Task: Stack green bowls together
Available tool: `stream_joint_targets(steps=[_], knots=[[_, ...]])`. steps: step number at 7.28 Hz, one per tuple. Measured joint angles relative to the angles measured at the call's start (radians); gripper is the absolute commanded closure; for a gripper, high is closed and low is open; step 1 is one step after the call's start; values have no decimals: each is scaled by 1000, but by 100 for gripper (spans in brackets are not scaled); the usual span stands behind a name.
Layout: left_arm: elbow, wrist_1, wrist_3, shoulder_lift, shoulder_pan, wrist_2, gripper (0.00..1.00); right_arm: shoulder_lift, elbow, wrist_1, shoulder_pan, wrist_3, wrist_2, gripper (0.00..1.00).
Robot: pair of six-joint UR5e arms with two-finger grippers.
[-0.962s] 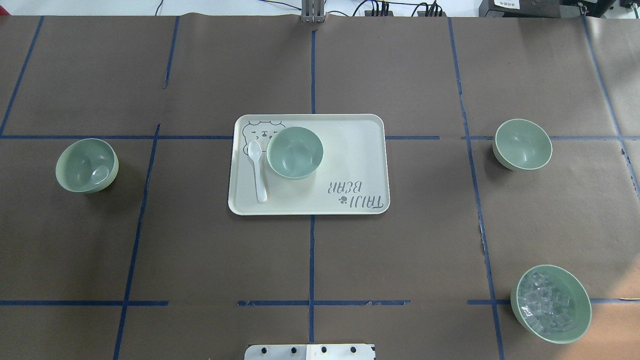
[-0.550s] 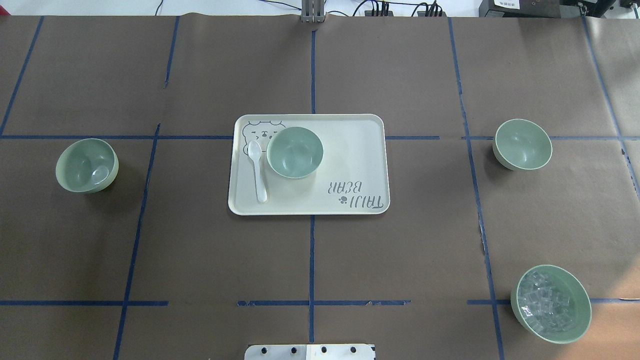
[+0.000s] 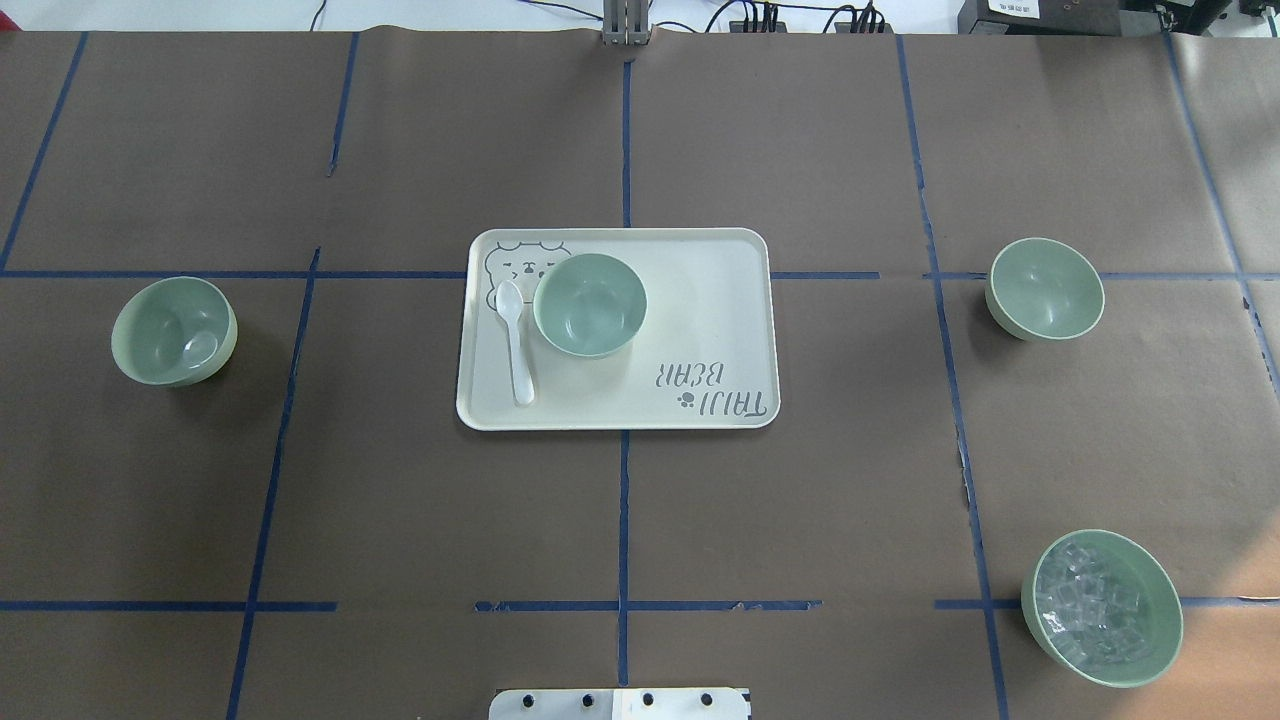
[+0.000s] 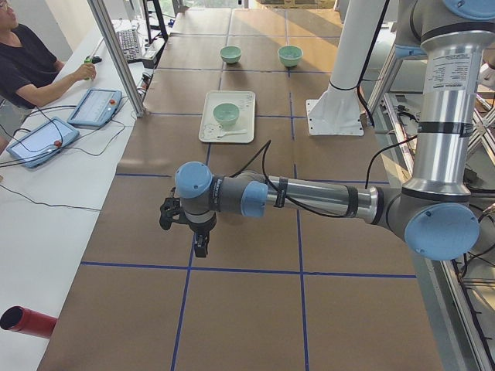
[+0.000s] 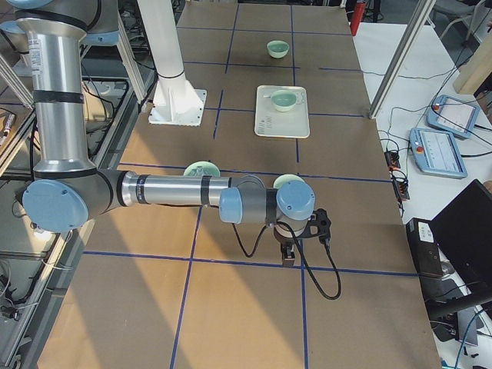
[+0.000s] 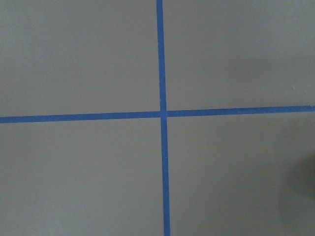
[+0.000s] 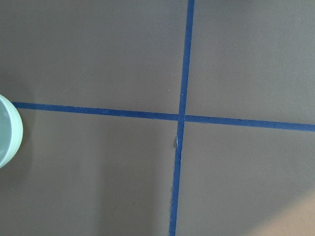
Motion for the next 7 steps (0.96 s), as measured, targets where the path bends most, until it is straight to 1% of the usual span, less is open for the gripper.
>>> stream_joint_targets(steps=[2, 4, 7], knots=[[-18, -114, -187, 5, 93, 2, 0, 3, 6, 0, 0, 11, -2, 0], [-13, -241, -357, 7, 190, 8, 0, 4, 7, 0, 0, 12, -3, 0], [12, -448, -626, 7, 347, 81, 0, 5, 7, 0, 0, 12, -3, 0]])
